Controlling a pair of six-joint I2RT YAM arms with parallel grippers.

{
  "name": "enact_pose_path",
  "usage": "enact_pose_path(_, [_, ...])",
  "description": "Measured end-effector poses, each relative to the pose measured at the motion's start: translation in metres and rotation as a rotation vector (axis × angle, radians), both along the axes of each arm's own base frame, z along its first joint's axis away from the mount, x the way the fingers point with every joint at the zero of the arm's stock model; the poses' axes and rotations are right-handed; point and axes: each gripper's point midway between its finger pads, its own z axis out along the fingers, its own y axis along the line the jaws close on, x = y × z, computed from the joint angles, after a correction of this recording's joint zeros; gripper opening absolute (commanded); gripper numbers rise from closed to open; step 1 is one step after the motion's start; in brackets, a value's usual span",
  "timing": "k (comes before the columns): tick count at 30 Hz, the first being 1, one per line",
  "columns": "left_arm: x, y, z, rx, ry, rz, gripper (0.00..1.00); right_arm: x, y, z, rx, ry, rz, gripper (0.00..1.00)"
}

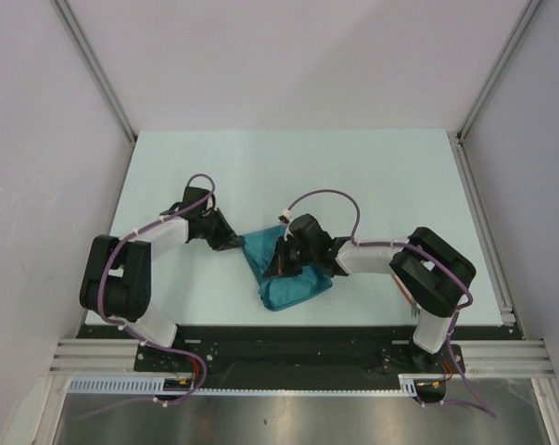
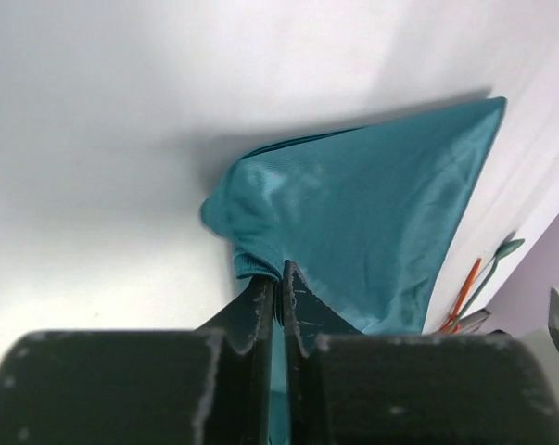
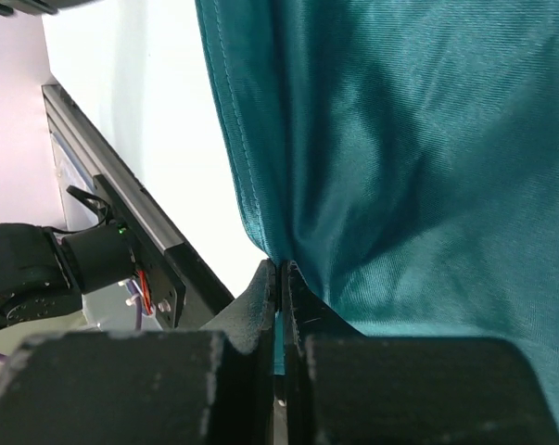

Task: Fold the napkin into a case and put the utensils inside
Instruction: Pick up the lower triangle-folded napkin from the center of the board, then fold the lower triangle-folded napkin at the center of the board.

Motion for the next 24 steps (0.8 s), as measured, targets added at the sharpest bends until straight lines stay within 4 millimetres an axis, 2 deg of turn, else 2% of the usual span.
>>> enact_pose_path(9, [0.020, -0.041, 0.014, 0.059, -0.046, -0.097, 0.00, 0.009, -0.024, -0.007, 0.012, 0.005, -0.012, 0.00])
enact_pose_path(16, [0.024, -0.067, 0.008, 0.110, -0.028, -0.152, 0.00, 0.012, -0.046, -0.016, 0.009, 0.017, -0.027, 0.00])
enact_pose_path(24, [0.027, -0.082, 0.003, 0.135, -0.014, -0.164, 0.00, 0.014, -0.064, -0.021, 0.012, 0.016, -0.034, 0.00])
